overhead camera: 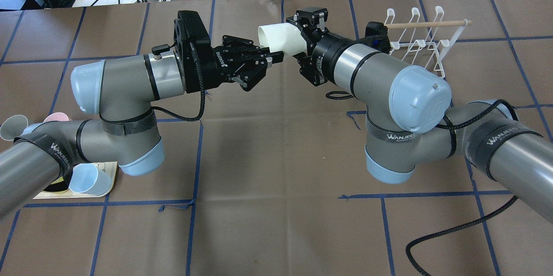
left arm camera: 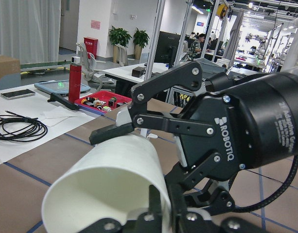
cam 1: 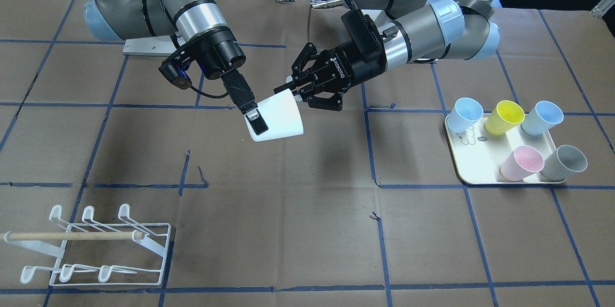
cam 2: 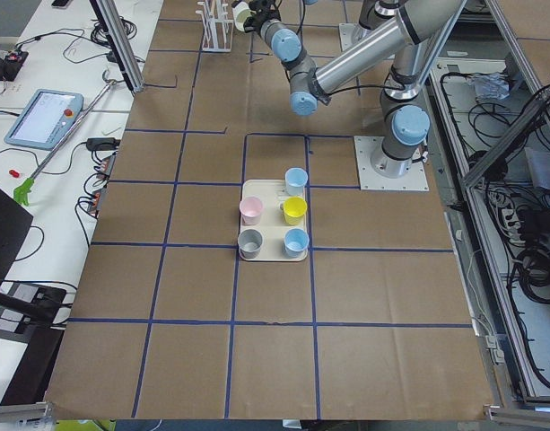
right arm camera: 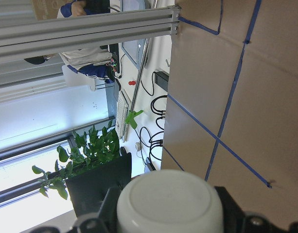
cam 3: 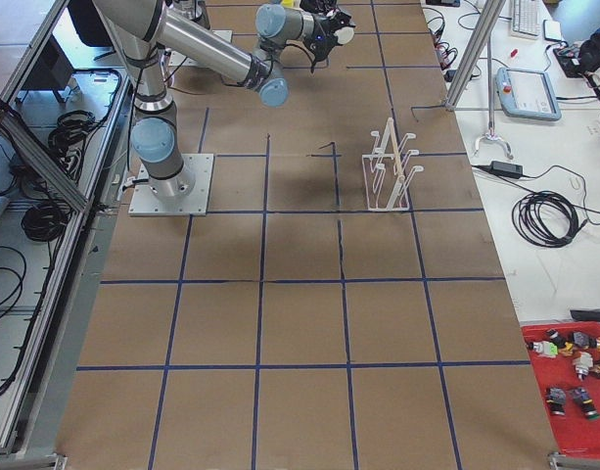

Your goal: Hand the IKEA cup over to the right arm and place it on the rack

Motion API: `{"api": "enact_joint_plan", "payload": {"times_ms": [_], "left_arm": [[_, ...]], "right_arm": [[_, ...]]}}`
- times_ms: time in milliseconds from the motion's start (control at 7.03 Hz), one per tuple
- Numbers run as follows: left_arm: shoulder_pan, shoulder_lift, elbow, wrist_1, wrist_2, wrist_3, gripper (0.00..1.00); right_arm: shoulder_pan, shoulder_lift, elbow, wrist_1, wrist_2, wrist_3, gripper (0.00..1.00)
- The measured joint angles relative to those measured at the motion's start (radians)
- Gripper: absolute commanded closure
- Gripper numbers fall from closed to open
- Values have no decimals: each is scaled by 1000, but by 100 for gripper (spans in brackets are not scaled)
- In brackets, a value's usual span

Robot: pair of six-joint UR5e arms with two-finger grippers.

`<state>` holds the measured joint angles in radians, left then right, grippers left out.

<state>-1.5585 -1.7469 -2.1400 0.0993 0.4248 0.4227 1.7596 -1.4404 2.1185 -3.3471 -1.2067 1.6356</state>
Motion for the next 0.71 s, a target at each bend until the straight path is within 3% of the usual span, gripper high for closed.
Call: {"api": "enact_joint_plan", "payload": {"times_ms": [285,712], "left_arm": [[0,-1,1,22,3,-7,1],[35,9,3,21,4,-26,1]], "right_arm": [[0,0,-3,0,0,0,55],[-11,29,-52,-1,-3,-49,69]]}}
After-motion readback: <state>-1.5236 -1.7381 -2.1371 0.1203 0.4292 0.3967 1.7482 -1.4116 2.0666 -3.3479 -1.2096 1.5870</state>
